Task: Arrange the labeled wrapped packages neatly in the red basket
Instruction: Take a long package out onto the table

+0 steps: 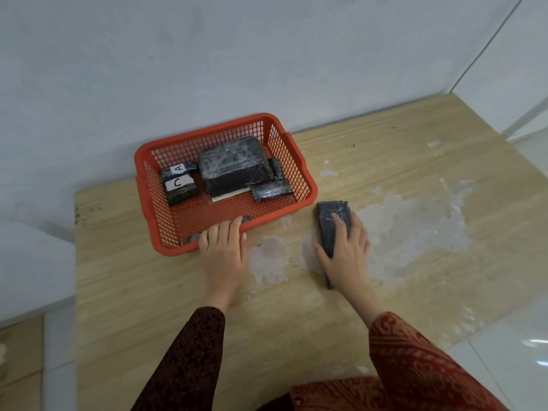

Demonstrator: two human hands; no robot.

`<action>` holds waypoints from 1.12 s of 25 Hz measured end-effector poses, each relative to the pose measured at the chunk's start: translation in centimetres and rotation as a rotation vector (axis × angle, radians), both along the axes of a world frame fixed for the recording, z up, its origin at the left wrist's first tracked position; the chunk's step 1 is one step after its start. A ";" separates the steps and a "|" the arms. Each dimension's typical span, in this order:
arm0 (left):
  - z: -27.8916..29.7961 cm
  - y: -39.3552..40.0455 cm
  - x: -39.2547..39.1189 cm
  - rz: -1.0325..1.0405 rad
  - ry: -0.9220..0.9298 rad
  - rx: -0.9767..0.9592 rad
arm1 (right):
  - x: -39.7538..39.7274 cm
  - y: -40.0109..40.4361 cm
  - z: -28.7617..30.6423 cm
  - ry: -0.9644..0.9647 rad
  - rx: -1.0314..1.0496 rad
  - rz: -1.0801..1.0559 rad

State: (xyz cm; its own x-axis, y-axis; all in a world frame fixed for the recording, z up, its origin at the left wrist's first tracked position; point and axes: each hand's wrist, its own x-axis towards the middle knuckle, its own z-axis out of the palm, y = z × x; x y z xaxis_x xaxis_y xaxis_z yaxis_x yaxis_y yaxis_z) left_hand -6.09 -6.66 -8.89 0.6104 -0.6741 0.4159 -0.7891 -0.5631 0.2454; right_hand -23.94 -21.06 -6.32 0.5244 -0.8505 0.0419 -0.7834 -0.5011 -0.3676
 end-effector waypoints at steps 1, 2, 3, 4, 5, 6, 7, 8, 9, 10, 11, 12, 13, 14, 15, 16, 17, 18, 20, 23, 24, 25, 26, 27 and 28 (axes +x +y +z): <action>0.1 0.1 0.0 -0.001 0.002 0.001 | 1.2 -0.5 0.9 -0.104 -0.089 0.158; 0.1 0.1 0.0 -0.004 0.005 0.007 | 2.8 -1.1 1.7 -0.187 -0.136 0.303; 0.1 0.1 0.0 -0.008 0.008 0.016 | 4.6 -1.7 2.4 -0.223 -0.128 0.416; 0.1 0.2 0.0 -0.007 0.009 0.028 | 6.7 -2.5 3.1 -0.213 -0.084 0.494; 0.3 0.2 0.1 -0.005 0.011 0.041 | 8.8 -3.3 3.6 -0.170 -0.025 0.539; 0.4 0.1 0.1 -0.003 0.018 0.051 | 10.8 -4.2 3.8 -0.093 0.035 0.563; 0.5 0.1 0.2 -0.003 0.029 0.056 | 12.6 -5.1 3.8 0.019 0.091 0.577; 0.7 0.1 0.2 -0.005 0.041 0.055 | 14.0 -6.0 3.7 0.152 0.135 0.590; 0.9 0.1 0.3 -0.007 0.049 0.048 | 15.2 -6.8 3.4 0.279 0.160 0.609; 1.1 0.1 0.4 -0.009 0.056 0.038 | 16.0 -7.4 3.0 0.374 0.164 0.625; 1.4 0.1 0.6 -0.011 0.063 0.027 | 16.6 -7.8 2.6 0.427 0.144 0.636; 1.7 0.0 0.9 -0.013 0.073 0.022 | 16.9 -8.1 2.2 0.443 0.108 0.642; 2.0 0.0 1.3 -0.019 0.086 0.029 | 17.2 -8.1 1.8 0.438 0.065 0.641; 2.3 0.0 1.7 -0.030 0.099 0.047 | 17.4 -8.1 1.5 0.429 0.021 0.641; 2.6 0.1 2.0 -0.049 0.113 0.070 | 17.5 -8.1 1.3 0.418 -0.015 0.643; 2.9 0.2 2.3 -0.075 0.134 0.087 | 17.6 -8.0 1.1 0.409 -0.038 0.646; 3.2 0.3 2.7 -0.104 0.167 0.095 | 17.7 -8.0 1.1 0.405 -0.048 0.652; 3.4 0.6 3.2 -0.133 0.203 0.093 | 17.7 -8.1 1.2 0.409 -0.045 0.667; 3.8 1.9 4.1 -0.178 0.242 0.078 | 17.7 -8.3 1.6 0.407 -0.004 0.725; 4.1 4.6 5.9 -0.215 0.215 0.044 | 17.6 -7.4 2.4 0.308 0.133 0.780; 4.3 5.4 6.5 -0.203 0.202 0.007 | 17.8 -6.5 2.7 0.263 0.181 0.791; 4.4 6.1 7.1 -0.170 0.178 -0.048 | 18.2 -5.5 2.8 0.210 0.238 0.798; 4.5 6.5 7.8 -0.110 0.141 -0.110 | 18.7 -4.3 2.8 0.155 0.306 0.802; 4.7 6.6 8.5 -0.025 0.111 -0.166 | 19.5 -3.1 2.8 0.105 0.375 0.805; 4.7 6.4 9.1 0.080 0.110 -0.216 | 20.4 -2.0 2.7 0.064 0.440 0.806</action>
